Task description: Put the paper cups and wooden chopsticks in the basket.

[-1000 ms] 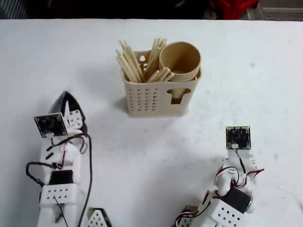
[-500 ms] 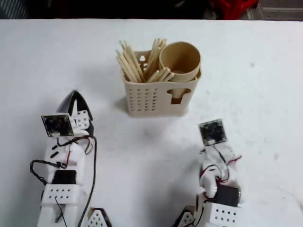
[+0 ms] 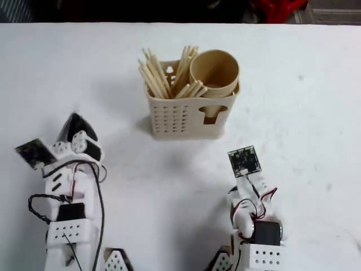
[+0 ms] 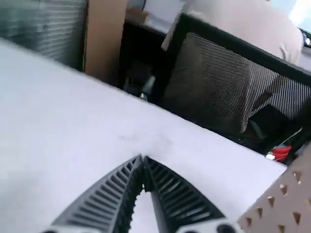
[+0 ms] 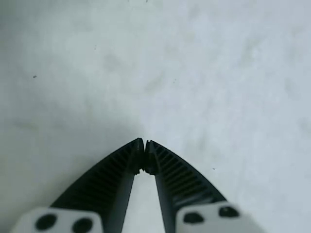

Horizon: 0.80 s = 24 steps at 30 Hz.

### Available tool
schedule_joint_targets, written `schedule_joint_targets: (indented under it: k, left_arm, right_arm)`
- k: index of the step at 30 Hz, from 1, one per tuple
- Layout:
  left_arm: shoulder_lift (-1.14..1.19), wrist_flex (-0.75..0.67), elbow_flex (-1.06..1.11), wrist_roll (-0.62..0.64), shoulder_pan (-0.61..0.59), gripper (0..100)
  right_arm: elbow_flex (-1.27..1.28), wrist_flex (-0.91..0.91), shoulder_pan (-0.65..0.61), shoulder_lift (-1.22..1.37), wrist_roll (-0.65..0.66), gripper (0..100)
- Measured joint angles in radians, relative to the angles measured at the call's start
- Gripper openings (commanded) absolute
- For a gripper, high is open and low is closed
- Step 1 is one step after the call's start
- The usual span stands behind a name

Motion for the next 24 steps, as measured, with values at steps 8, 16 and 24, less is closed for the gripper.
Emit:
schedule_joint_targets:
  k: [8, 16, 24]
  left_arm:
    - [0.000, 0.107, 0.000, 0.164, 0.009, 3]
    - [-0.006, 0.482, 0.000, -0.051, 0.152, 3]
    - [-0.009, 0.591, 0.000, -0.270, 0.170, 3]
  right_arm:
    - [0.000, 0.003, 0.000, 0.000, 0.000, 1.8]
    - [0.000, 0.003, 0.000, 0.000, 0.000, 1.8]
    - [0.000, 0.003, 0.000, 0.000, 0.000, 1.8]
